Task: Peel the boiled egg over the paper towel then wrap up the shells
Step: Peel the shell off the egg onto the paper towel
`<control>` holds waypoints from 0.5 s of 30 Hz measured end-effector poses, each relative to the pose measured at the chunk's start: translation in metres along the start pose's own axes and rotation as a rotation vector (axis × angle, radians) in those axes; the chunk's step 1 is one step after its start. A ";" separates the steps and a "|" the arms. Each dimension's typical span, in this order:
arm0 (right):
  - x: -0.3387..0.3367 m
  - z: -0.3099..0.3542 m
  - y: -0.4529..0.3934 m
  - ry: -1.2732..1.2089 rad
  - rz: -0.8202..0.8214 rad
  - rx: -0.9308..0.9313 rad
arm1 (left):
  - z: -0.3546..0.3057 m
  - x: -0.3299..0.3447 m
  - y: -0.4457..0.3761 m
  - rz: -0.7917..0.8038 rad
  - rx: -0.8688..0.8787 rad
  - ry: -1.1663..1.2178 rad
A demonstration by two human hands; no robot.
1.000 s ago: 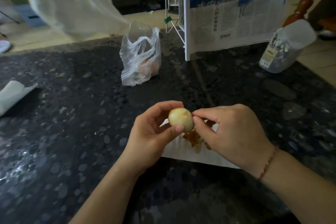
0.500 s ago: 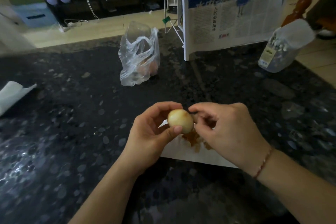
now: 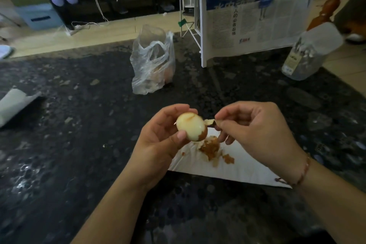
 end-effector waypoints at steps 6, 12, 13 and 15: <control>-0.009 -0.002 -0.003 0.182 0.023 -0.084 | -0.001 -0.003 -0.002 -0.048 -0.032 0.082; -0.004 -0.006 0.005 0.399 0.101 -0.240 | 0.002 -0.002 -0.001 -0.102 -0.080 0.096; -0.003 -0.004 0.006 0.371 0.071 -0.281 | 0.002 -0.001 -0.001 -0.102 -0.082 0.086; -0.002 0.002 0.007 0.242 0.051 -0.314 | 0.001 0.001 0.000 -0.094 -0.090 0.072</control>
Point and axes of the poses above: each hand's wrist, its own y-axis away from the middle knuckle, its own x-axis out of the palm, z = x × y, the point moved 1 cm from there along -y, towards the middle knuckle, and after that the axes turned 15 degrees about -z, right-handed, at the moved point
